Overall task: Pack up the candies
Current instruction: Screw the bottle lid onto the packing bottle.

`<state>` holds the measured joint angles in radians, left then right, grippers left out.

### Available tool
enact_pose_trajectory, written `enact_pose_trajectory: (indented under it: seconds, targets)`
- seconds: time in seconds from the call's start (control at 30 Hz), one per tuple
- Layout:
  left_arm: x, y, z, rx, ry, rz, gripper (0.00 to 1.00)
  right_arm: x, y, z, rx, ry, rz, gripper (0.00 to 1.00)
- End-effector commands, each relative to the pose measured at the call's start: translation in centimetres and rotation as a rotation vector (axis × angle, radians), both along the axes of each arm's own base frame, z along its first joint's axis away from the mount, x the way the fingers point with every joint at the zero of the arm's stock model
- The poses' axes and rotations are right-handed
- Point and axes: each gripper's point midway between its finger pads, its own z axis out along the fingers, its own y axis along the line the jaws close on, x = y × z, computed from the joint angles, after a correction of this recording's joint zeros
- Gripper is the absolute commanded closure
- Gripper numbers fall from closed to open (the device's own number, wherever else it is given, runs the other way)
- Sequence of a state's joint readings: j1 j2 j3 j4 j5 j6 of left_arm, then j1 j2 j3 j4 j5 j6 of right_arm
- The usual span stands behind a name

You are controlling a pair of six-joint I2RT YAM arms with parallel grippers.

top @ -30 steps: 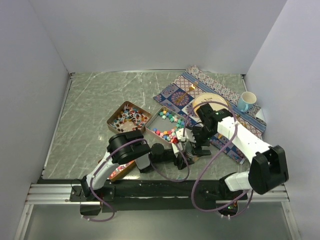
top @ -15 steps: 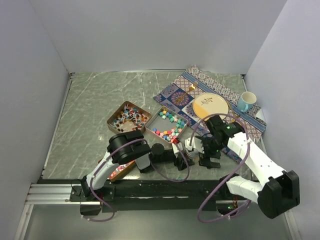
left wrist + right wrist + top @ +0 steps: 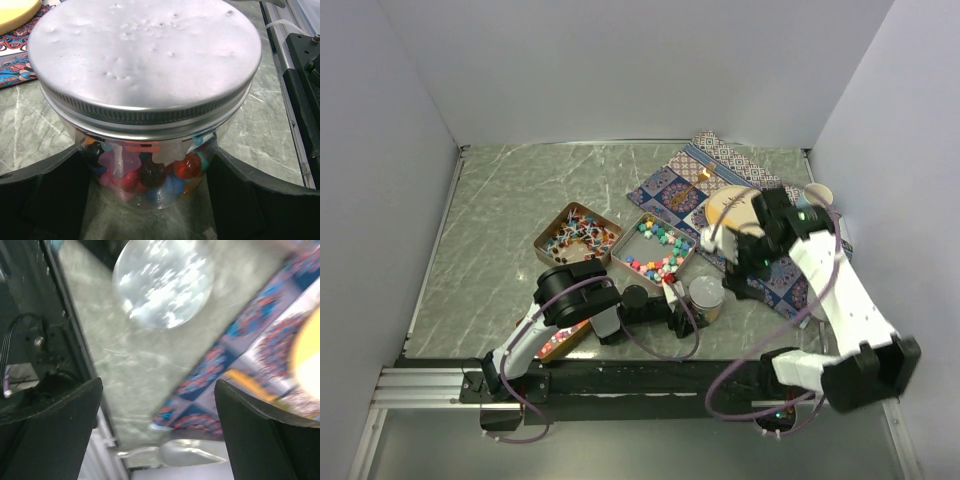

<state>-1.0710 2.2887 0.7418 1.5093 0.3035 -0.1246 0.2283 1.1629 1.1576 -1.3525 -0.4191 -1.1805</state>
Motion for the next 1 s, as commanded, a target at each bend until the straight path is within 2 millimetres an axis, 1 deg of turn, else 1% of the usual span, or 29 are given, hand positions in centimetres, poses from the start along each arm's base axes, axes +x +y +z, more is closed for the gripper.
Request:
enact_pose_trajectory:
  seconds: [0.0, 0.03, 0.1, 0.13, 0.17, 0.23, 0.33, 0.43, 0.57, 0.6, 0.7, 0.8, 0.97]
  targets:
    - [1.4, 2.6, -3.5, 0.019, 0.060, 0.105, 0.50, 2.7, 3.2, 1.8, 0.123, 0.101, 0.062, 0.00]
    - [1.5, 2.6, -3.4, 0.019, 0.052, 0.105, 0.49, 3.7, 3.9, 1.6, 0.137, 0.134, 0.073, 0.00]
    - [1.5, 2.6, -3.4, 0.026, 0.043, 0.110, 0.49, 4.2, 5.2, 1.2, 0.158, 0.158, 0.120, 0.00]
    - [1.8, 2.7, -3.5, 0.032, 0.027, 0.120, 0.50, 4.5, 5.5, 0.6, 0.152, 0.182, 0.140, 0.00]
    - [2.0, 2.7, -3.8, 0.046, 0.022, 0.138, 0.49, 4.2, 6.2, 0.2, 0.143, 0.193, 0.178, 0.00]
    - [2.3, 2.9, -4.0, 0.064, -0.002, 0.151, 0.50, 4.2, 6.4, -0.8, 0.124, 0.208, 0.227, 0.00]
    - [2.3, 3.0, -4.5, 0.084, -0.013, 0.154, 0.50, 3.9, 6.6, -1.4, 0.108, 0.213, 0.278, 0.00]
    - [1.9, 2.8, -4.9, 0.092, -0.019, 0.141, 0.50, 3.8, 6.8, -1.5, 0.110, 0.209, 0.306, 0.00]
    - [1.7, 2.7, -5.5, 0.113, -0.016, 0.139, 0.50, 2.8, 7.2, -2.1, 0.110, 0.239, 0.329, 0.00]
    - [1.8, 2.6, -5.5, 0.112, -0.016, 0.140, 0.50, 2.2, 7.1, -2.6, 0.107, 0.258, 0.337, 0.00]
    - [1.5, 2.7, -5.4, 0.108, -0.016, 0.133, 0.50, 0.6, 7.2, -3.3, 0.106, 0.280, 0.367, 0.00]
    - [1.5, 2.7, -5.4, 0.109, -0.015, 0.131, 0.50, -0.5, 7.4, -3.9, 0.100, 0.289, 0.386, 0.00]
    - [1.2, 2.6, -5.6, 0.112, -0.014, 0.127, 0.49, -0.3, 7.3, -4.5, 0.085, 0.282, 0.384, 0.00]
